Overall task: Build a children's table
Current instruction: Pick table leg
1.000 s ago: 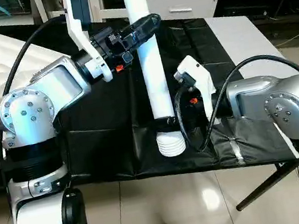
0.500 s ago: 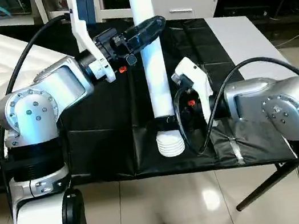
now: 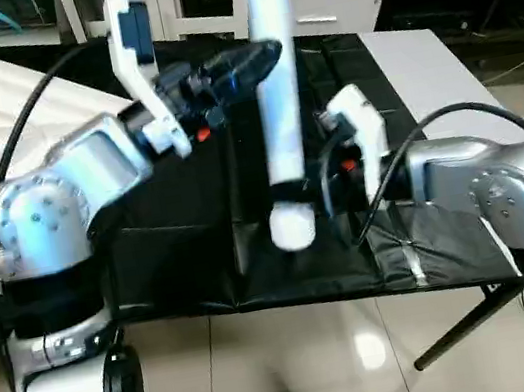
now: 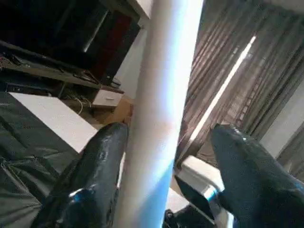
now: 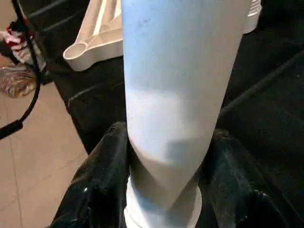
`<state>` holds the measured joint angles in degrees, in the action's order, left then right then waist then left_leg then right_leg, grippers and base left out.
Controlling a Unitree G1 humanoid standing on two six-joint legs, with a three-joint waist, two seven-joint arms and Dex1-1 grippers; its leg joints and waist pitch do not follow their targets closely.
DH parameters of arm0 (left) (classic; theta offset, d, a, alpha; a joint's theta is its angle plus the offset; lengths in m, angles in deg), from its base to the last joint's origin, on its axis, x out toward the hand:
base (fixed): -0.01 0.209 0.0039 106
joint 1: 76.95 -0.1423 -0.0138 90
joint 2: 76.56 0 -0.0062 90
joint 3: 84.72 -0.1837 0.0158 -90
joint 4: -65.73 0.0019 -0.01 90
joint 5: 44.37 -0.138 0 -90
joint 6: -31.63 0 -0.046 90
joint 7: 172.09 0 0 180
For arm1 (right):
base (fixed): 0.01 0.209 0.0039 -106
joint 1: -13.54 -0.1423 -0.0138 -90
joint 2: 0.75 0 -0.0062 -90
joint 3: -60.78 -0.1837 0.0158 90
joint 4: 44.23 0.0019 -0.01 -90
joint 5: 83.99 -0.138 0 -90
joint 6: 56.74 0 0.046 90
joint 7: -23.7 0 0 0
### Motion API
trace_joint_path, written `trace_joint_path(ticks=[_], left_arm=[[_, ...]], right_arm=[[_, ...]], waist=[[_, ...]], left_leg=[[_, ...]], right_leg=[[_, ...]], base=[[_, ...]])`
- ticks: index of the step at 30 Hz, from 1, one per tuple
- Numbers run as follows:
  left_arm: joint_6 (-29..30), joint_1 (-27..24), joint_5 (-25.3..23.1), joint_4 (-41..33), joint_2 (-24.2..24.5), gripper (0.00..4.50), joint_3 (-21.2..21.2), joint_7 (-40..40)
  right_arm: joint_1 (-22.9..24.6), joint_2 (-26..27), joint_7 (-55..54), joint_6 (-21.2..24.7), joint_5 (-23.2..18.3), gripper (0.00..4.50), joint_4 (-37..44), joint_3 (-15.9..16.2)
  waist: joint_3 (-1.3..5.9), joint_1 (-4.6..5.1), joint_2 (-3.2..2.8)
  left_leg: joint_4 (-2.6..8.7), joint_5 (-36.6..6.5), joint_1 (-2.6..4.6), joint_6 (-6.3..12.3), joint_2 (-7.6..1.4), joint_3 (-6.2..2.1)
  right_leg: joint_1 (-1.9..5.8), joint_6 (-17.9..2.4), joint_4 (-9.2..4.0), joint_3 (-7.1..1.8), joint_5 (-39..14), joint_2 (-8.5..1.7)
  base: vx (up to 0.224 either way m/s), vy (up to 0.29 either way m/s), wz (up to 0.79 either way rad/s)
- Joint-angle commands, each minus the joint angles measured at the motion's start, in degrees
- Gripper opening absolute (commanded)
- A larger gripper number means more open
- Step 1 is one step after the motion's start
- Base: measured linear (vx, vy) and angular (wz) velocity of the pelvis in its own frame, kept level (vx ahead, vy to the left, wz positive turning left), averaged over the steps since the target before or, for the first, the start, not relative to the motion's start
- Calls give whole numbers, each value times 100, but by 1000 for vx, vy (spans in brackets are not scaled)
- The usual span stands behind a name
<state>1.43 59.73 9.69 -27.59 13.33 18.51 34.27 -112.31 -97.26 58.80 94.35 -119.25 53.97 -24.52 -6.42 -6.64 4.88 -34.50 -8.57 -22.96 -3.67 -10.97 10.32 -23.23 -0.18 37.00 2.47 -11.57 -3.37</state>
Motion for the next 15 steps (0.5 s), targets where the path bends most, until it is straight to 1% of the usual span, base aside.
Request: trace_joint_path(ticks=[1,2,3,5,6,7,8,9,10,11,13,14,15], left_arm=[[-8,36,-31,-96,-34,364,-107,-33],[-69,69,-60,-77,-53,372,-91,-76],[-75,73,-63,-75,-54,382,-89,-80],[-84,78,-66,-74,-59,405,-84,-90],[-166,51,-36,-172,-7,405,18,-83],[-171,43,-29,-189,3,414,30,-80],[-220,-112,25,-458,130,414,146,-63],[-237,-126,16,-480,136,439,147,-58],[-388,-250,-61,-674,195,446,155,-8],[-476,-473,-179,-920,213,450,187,-150],[-485,-510,-206,-957,220,450,181,-170],[-729,-981,-573,-1339,218,450,146,-427],[-933,-1183,-777,-1450,180,450,115,-505]], right_arm=[[4,-11,-16,-82,-18,185,46,-120],[18,-15,-3,-113,-8,185,48,-121],[20,-16,-2,-116,-7,184,49,-121],[23,-17,-1,-122,-5,184,49,-122],[74,-43,-132,-316,140,184,-4,-208],[80,-45,-152,-340,160,184,-12,-220],[175,-75,-406,-639,409,184,-59,-371],[181,-75,-421,-656,423,184,-59,-379],[235,-81,-556,-809,545,184,-60,-451],[346,-36,-752,-1056,687,184,7,-571],[365,-25,-788,-1088,707,184,20,-590],[591,149,-1218,-1448,911,184,181,-826],[688,222,-1379,-1569,992,184,249,-884]], waist=[[538,-13,-93],[537,-12,-90],[552,-15,-99],[550,-13,-92],[560,-15,-91],[589,-26,-131],[606,-19,-95],[607,-20,-103],[602,-24,-103],[625,-8,-91],[614,1,-91],[627,1,-113],[610,19,-97]], left_leg=[[371,-679,170,-443,-174,-61],[371,-695,169,-448,-172,-60],[368,-698,173,-457,-174,-65],[365,-690,172,-463,-172,-62],[361,-674,173,-458,-170,-62],[354,-652,176,-475,-176,-70],[351,-602,171,-505,-179,-66],[351,-572,169,-521,-183,-70],[358,-579,155,-519,-189,-69],[345,-535,155,-516,-172,-54],[343,-542,149,-503,-170,-45],[348,-583,155,-468,-207,-58],[354,-624,143,-469,-192,-50]], right_leg=[[324,-910,-380,-250,-298,-401],[321,-886,-387,-252,-345,-401],[329,-878,-383,-250,-357,-401],[320,-850,-390,-252,-375,-401],[325,-850,-386,-252,-356,-398],[335,-858,-373,-249,-327,-408],[340,-876,-362,-242,-212,-402],[338,-885,-348,-241,-166,-410],[341,-882,-350,-244,-134,-414],[352,-895,-335,-242,-50,-386],[340,-880,-341,-244,-40,-375],[340,-826,-348,-252,-97,-406],[329,-808,-357,-244,-172,-387]], base=[[0,0,0],[0,0,0],[0,0,0],[0,0,0],[0,0,0],[0,0,0],[0,0,0],[0,0,0],[0,0,0],[0,0,0],[0,0,0],[0,0,0],[0,0,0]])
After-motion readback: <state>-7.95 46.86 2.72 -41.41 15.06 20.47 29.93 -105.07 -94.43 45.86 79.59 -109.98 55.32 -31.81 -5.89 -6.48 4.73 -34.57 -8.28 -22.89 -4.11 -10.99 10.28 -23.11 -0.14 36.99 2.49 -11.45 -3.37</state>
